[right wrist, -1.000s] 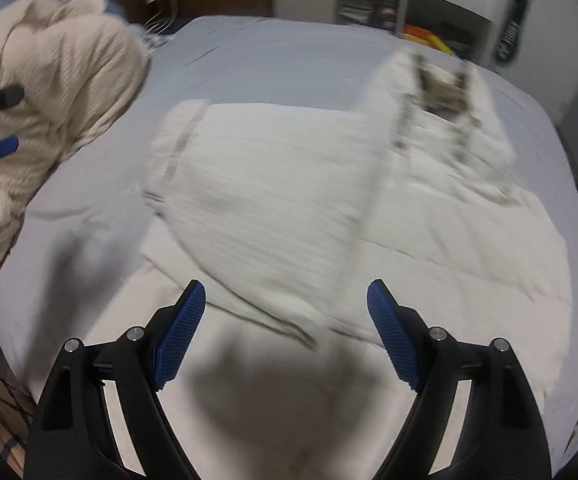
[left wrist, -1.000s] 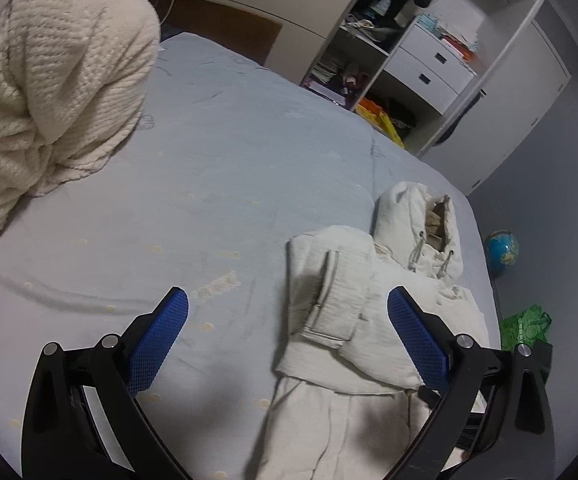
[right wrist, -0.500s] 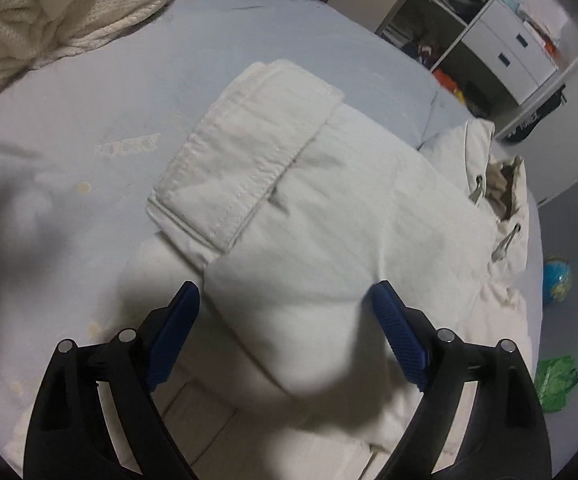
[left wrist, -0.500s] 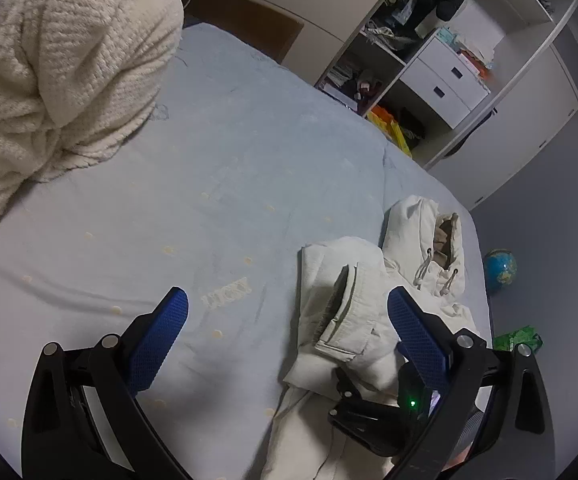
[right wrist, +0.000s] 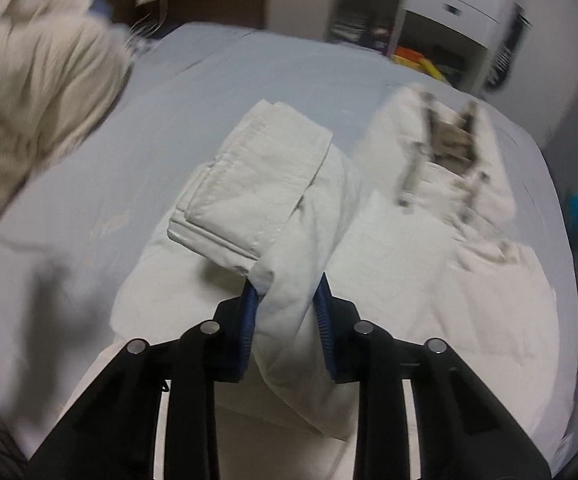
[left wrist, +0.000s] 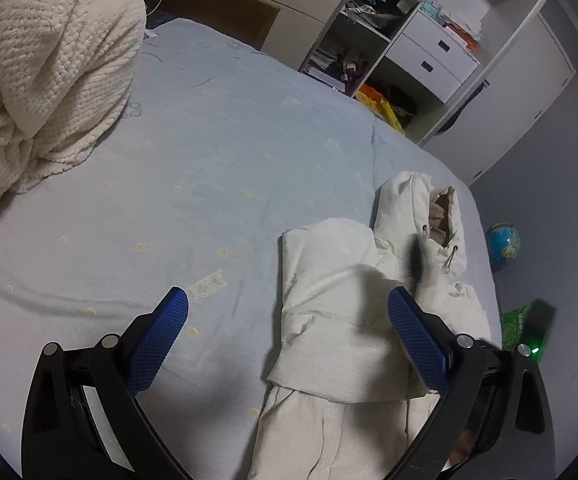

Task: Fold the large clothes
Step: 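Lay the cuff flat on the jacket body and open the right tool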

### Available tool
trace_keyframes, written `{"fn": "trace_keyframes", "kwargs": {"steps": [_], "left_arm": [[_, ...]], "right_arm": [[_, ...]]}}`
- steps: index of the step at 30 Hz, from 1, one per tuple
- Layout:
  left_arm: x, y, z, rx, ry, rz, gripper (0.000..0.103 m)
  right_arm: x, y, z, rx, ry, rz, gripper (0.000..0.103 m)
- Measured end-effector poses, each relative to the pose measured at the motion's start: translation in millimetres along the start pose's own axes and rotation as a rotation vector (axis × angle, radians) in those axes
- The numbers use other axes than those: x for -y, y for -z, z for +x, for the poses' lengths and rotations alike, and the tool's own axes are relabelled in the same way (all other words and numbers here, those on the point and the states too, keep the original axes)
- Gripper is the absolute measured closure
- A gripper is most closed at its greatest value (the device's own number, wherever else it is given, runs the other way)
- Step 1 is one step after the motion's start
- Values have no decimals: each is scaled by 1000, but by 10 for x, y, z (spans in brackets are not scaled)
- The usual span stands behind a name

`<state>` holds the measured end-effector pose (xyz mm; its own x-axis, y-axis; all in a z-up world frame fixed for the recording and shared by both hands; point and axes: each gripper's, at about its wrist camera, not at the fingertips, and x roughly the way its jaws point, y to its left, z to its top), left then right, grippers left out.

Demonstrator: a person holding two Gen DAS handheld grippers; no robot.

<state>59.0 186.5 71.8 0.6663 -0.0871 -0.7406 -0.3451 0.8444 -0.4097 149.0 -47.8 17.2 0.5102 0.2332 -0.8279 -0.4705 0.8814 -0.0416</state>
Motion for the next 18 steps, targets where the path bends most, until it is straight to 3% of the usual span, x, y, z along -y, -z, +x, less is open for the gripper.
{"fn": "trace_keyframes", "kwargs": {"steps": [6,10,15,18], "left_arm": [[48,34,20,-9,-11,27,7],[109,65,41,-20,-17,55,7],[189,134,105,-48,-29,90,7],[276,198,162,-72,-35,129,7]], "right_arm": [[869,115,-353,59,-15,211,80],[1462,367,-503,64,-29,380,80],[2058,835,-409,14,-72,614,80],[2281,1147,-217,-63,-74,719,79]]}}
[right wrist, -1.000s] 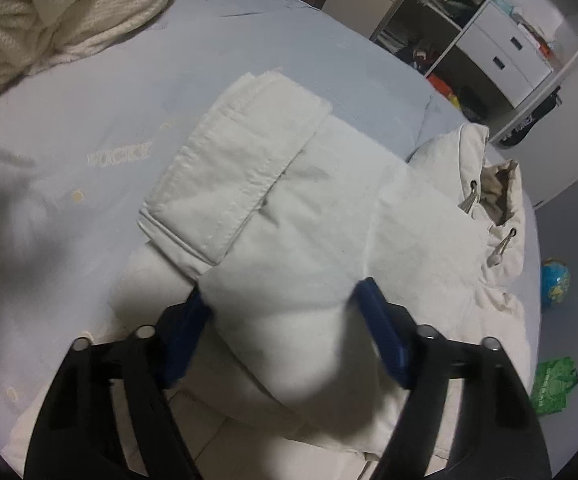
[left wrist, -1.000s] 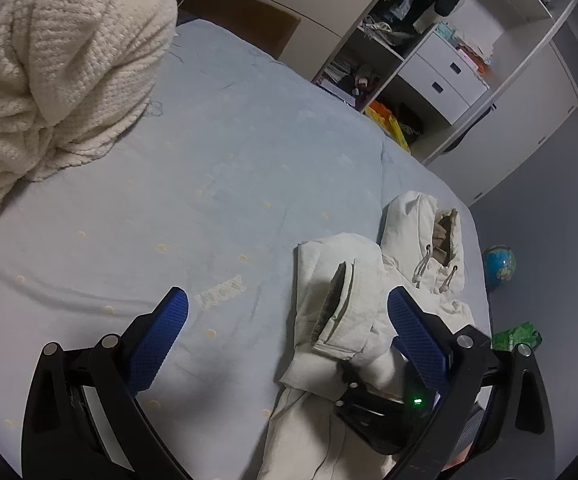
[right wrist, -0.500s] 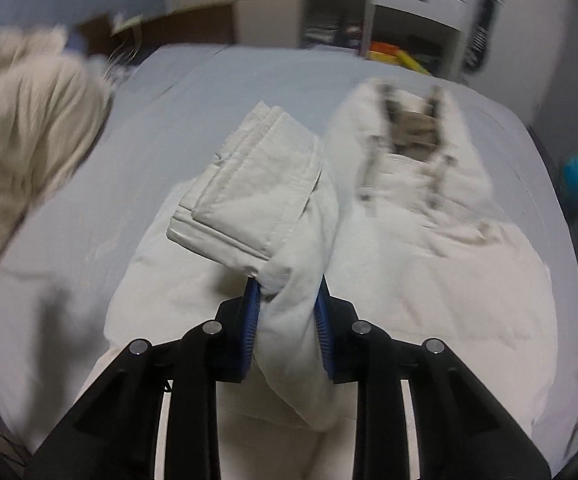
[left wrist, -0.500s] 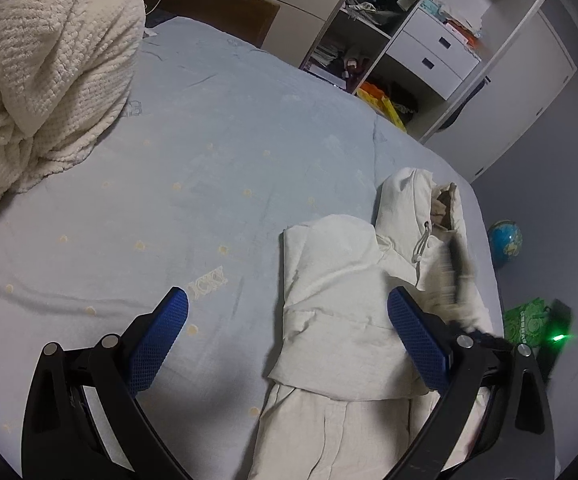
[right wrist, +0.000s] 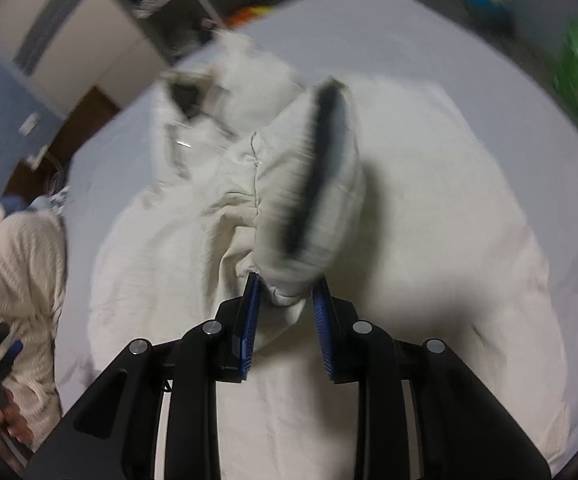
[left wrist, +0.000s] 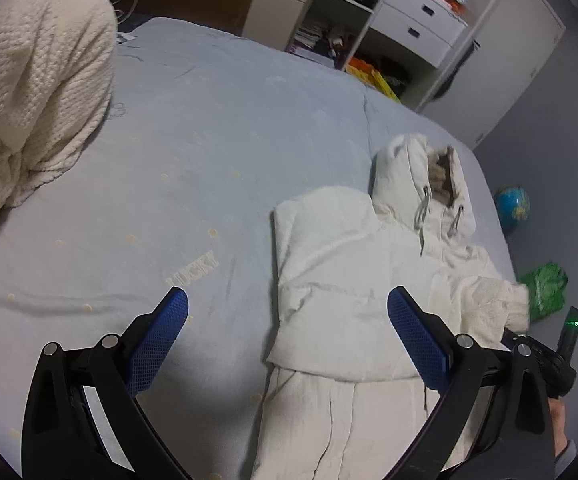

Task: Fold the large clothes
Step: 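Lay the cuff flat on the jacket body and open the right tool, then move the right tool toward the jacket hood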

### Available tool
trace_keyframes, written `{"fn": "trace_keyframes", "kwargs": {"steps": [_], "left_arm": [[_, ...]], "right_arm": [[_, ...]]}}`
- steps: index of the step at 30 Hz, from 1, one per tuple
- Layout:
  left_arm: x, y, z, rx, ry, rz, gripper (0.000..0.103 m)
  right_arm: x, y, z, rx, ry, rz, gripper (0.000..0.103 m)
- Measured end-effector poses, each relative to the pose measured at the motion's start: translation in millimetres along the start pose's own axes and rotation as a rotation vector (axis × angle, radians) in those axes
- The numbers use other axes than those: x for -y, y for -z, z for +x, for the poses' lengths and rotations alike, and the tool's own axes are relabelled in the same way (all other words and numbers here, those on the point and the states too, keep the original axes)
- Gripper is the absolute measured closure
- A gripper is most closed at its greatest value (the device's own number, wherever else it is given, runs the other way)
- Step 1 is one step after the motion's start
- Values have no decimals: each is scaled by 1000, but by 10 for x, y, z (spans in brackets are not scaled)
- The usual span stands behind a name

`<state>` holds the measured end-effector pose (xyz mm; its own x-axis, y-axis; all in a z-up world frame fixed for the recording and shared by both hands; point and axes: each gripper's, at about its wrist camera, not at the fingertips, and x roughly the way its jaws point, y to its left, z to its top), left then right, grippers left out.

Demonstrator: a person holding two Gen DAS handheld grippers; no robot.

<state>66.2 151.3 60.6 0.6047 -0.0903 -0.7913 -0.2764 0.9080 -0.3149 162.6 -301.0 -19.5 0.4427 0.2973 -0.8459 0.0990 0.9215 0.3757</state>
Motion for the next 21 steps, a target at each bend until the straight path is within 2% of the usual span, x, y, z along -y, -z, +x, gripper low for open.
{"fn": "trace_keyframes", "kwargs": {"steps": [2,3,4,5,8,10,13,16,21], "left_arm": [[59,52,70,-33,25,19,7],[80,76,107,-53,41,22,7],[98,109,159,-79,55,24,7],[104,131,190,-94,58,28,7],[120,191,259,-118,42,44,7],[118,219,291,-132,25,48,7],[120,235,284,-133,18,38,7],[154,249,254,-126,21,34,7],[314,273,324,-136,27,50,7]], "right_arm": [[205,62,111,-42,37,49,79],[306,91,149,-62,31,71,72],[381,123,154,-68,31,82,61],[470,128,139,-69,34,95,58],[598,100,73,-76,44,89,57],[679,87,20,-80,71,80,52],[889,24,-102,-55,90,103,51],[1069,-40,-229,-30,72,165,50],[1066,-157,-249,-10,48,150,48]]}}
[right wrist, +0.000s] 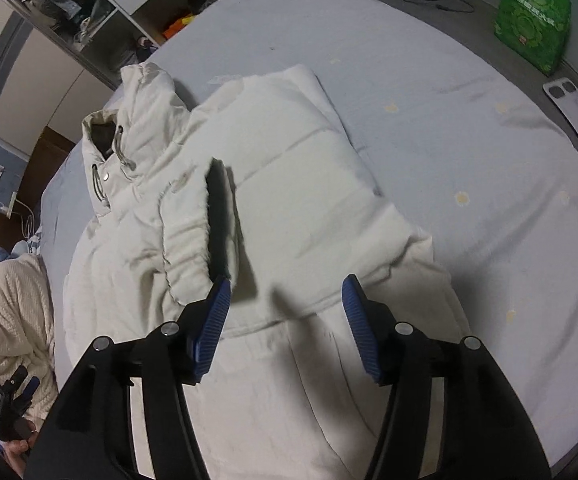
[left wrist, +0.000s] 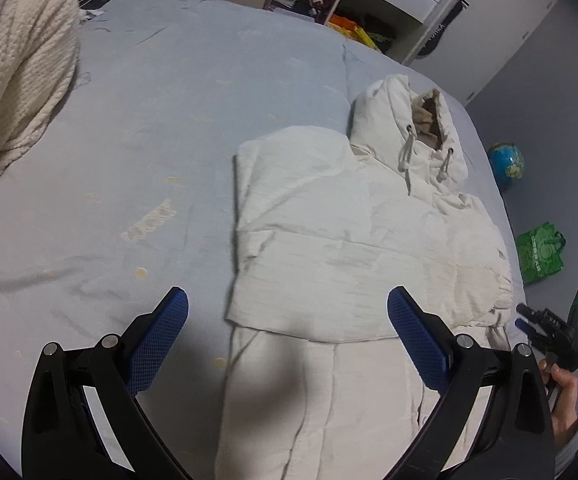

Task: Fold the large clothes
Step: 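Move the right tool toward the jacket hood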

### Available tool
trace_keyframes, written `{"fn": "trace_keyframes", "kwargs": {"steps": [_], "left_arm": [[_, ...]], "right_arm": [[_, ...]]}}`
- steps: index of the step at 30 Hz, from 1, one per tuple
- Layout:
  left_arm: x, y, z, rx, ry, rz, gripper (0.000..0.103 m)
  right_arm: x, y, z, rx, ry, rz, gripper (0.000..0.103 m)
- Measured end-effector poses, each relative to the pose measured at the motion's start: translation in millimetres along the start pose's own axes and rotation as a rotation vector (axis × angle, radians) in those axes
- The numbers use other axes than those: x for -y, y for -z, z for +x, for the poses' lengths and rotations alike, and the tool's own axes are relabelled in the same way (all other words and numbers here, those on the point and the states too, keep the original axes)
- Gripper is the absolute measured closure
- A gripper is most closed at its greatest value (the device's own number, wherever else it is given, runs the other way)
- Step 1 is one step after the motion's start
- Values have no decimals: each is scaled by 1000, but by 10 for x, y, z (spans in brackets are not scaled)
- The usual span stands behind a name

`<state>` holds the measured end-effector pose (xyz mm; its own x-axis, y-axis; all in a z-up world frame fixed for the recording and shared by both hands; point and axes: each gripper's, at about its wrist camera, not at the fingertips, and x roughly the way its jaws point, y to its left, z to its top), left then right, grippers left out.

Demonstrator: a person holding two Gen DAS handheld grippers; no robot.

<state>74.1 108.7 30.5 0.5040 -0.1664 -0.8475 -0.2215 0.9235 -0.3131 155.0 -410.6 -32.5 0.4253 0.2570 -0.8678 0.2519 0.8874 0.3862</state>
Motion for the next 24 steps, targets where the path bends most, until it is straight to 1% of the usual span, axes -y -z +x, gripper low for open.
{"fn": "trace_keyframes", "kwargs": {"steps": [4,7,13,18,20,24], "left_arm": [[153,-32,130,-17,5,15,7],[304,-100,225,-26,26,25,7],[654,-272,401,-22,79,82,7],[783,-435,702,-45,41,112,7],[818,-519,801,-46,13,129,7],[838,-608,904,-41,8,148,7]], "right_arm": [[-57,-124,35,4,-23,-23,42],[-95,-255,87,4,-46,-34,38],[-246,-585,323,-12,-45,-102,36],[-422,-852,560,-23,-50,-167,36],[-499,-951,659,-29,-57,-193,36],[-696,-1171,841,-32,-91,-256,36]]}}
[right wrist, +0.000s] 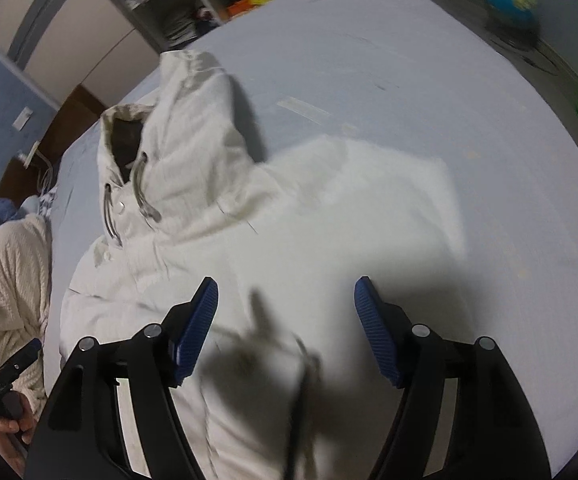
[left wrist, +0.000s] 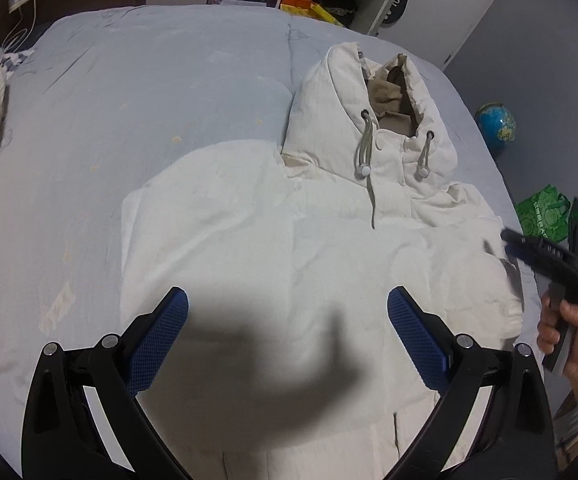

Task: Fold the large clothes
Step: 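Move the right tool toward the jacket hood, then grasp the hood with the right tool and lift it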

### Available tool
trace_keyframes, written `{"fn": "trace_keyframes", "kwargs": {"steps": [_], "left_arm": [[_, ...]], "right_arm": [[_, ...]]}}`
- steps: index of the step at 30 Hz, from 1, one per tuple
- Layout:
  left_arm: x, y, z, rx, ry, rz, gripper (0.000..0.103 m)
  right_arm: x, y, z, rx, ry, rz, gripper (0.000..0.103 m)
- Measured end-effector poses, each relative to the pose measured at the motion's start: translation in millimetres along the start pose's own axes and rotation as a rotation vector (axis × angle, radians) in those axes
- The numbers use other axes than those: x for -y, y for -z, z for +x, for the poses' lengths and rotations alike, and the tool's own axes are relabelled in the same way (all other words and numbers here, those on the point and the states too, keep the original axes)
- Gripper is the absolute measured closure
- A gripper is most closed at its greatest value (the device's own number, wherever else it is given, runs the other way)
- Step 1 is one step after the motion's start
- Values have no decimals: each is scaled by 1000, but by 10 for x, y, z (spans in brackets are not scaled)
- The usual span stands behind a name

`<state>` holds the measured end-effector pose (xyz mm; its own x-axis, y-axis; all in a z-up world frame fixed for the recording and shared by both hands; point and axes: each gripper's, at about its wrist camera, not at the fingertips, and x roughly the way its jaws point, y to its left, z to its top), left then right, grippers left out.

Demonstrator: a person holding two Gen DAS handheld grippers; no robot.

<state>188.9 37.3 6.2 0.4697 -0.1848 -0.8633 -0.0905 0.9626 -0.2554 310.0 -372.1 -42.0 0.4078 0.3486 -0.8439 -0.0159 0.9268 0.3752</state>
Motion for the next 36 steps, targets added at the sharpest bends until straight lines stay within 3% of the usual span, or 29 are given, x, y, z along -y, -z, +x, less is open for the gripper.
{"fn": "trace_keyframes", "kwargs": {"steps": [8,21,33,35,36], "left_arm": [[-150,-69,184,-25,-5,-43,7],[-260,-79,267,-32,-7,-68,7],[-244,-64,277,-37,2,-46,7],[-243,-64,283,-39,4,-42,7],[-242,-64,288,-40,4,-41,7]], "right_arm": [[-196,-561,435,-11,-72,-59,36],[-318,-1281,922,-5,-226,-12,31],[-350,-1699,1504,21,-401,257,29],[-378,-1748,1555,22,-386,283,31],[-427,-1764,1558,29,-373,272,44]]}}
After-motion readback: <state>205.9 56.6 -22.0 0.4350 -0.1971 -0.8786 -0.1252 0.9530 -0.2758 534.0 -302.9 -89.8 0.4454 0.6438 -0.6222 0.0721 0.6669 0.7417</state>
